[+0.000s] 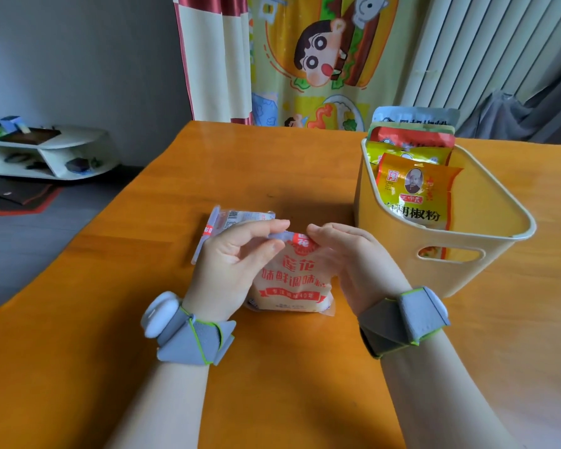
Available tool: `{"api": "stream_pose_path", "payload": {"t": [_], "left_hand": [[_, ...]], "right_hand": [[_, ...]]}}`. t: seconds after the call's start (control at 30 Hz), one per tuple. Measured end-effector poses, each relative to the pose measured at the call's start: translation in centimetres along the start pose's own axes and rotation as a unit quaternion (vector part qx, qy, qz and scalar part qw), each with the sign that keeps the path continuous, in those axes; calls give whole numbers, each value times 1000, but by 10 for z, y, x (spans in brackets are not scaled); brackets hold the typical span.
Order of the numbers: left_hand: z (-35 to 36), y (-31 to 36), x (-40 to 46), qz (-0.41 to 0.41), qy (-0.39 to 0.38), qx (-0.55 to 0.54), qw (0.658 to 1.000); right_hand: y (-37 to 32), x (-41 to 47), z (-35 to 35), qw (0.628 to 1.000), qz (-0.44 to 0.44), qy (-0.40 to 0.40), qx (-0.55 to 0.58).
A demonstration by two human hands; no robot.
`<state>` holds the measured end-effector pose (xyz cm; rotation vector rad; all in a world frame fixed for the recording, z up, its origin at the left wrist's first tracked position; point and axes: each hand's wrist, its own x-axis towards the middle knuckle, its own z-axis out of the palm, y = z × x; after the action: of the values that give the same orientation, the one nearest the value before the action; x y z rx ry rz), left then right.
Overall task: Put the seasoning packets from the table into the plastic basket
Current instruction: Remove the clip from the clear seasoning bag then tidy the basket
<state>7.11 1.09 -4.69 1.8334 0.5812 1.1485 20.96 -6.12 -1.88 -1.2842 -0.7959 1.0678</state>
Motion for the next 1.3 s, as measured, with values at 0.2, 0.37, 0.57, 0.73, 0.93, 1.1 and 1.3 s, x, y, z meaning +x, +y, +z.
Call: {"api": "stream_pose_path", "payload": {"t": [0.2,0.37,0.57,0.73,0.93,1.1,1.3], "left_hand": [[-1,-5,0,3,37,48,998],[2,-4,-1,-3,53,77,996],[4,-5,0,-30,60,42,997],[3,-5,0,-19,54,28,998],[5,-3,-2,-35,70,24,997],[5,-4,0,-64,67,-67,993],[5,-2,0,-42,56,-103,992]], "right_hand": [[2,3,5,954,-159,87,-240],[0,1,0,889,-255,96,-367],[-5,-3,-2,856,-277,70,-430],[-3,1,-3,847,-278,111,-440],[-1,1,-1,894,-215,93,-383],[-7,-4,-2,943,-135,40,-300],[-13,-4,0,979,-64,46,-190]]}}
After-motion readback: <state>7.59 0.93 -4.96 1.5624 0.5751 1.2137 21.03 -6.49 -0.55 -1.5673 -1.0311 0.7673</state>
